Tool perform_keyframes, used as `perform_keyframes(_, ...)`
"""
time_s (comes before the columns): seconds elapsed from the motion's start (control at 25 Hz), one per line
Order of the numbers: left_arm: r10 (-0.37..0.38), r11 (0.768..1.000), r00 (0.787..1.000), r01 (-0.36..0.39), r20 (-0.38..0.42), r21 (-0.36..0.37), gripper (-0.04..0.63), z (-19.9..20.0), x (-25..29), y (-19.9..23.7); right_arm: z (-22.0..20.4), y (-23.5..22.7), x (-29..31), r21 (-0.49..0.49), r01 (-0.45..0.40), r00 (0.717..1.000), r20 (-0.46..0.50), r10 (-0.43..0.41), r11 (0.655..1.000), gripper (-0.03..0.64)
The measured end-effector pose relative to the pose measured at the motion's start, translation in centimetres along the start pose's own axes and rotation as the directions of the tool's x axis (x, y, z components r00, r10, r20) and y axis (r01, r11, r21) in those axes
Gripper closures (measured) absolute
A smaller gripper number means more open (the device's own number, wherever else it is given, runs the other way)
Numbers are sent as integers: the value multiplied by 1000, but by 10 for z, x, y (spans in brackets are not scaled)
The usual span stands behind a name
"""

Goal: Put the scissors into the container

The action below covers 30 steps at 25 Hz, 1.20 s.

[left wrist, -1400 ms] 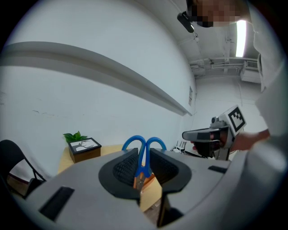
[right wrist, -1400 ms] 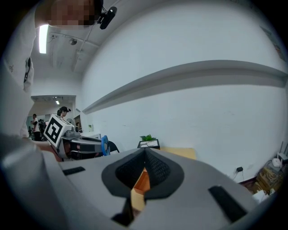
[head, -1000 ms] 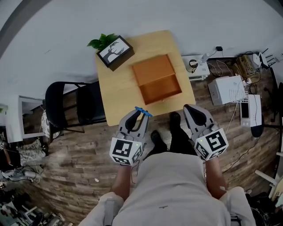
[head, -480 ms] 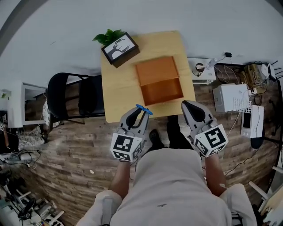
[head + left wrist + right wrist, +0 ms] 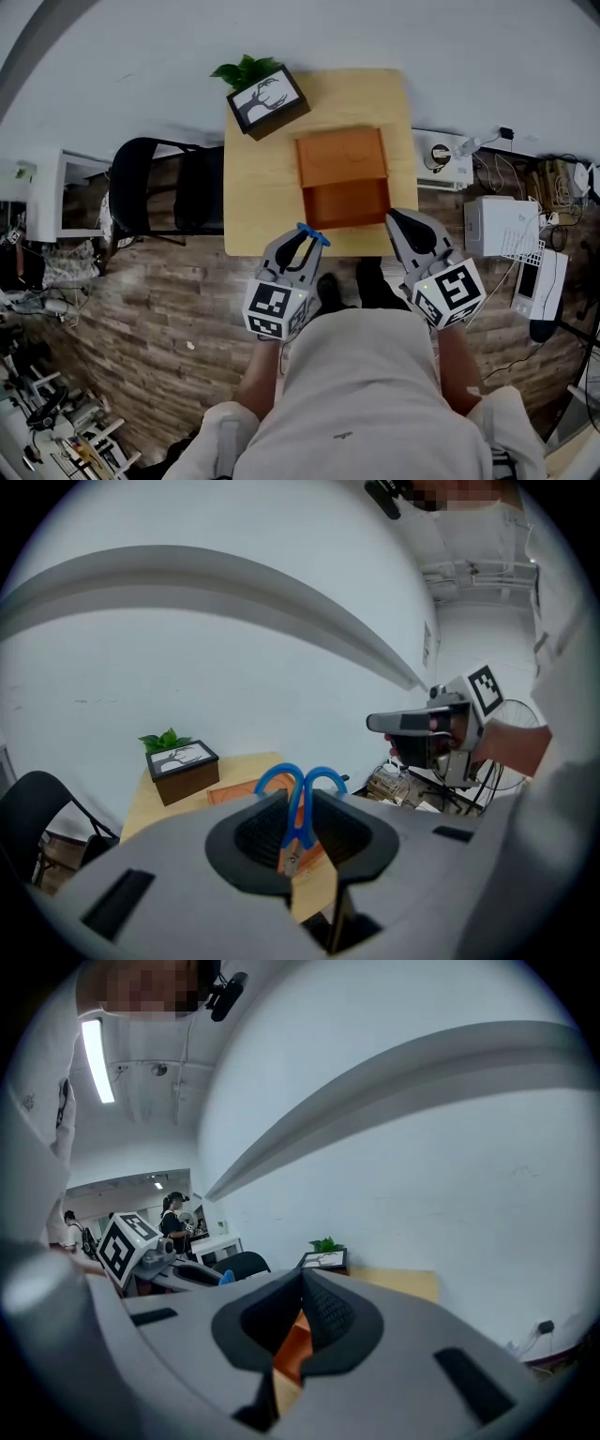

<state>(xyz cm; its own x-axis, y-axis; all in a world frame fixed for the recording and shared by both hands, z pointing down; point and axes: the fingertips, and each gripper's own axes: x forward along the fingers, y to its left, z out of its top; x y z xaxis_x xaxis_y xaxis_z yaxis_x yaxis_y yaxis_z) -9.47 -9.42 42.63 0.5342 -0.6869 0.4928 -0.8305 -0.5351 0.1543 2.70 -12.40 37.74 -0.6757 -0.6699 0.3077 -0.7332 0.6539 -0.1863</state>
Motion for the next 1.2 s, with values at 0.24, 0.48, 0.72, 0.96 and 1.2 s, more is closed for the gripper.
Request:
perform_keyframes(0.24, 72, 993, 995, -66, -63, 102, 517, 0, 24, -2, 3, -21, 11, -2, -64, 998, 2, 64, 998, 618)
perform_keyframes(0.48, 116, 980, 985, -93, -125, 176, 516, -6, 51, -6, 4, -38, 21, 1, -121, 993, -10, 121, 993, 618)
perform_keyframes(0.72, 139, 969, 973, -95, -186, 226, 517, -14, 74, -13, 2, -58, 23, -5, -159, 987, -24, 159, 987, 618)
perform_keyframes(0.96, 163, 951, 958, -87, -238, 298, 517, -23, 92, -10, -5, -70, 24, 1, -171, 985, -35, 171, 985, 618)
perform_keyframes(1.2, 162, 943, 945, -64, -285, 326, 517, -42, 100, -9, -16, -68, 22, 16, -169, 984, -60, 169, 986, 618)
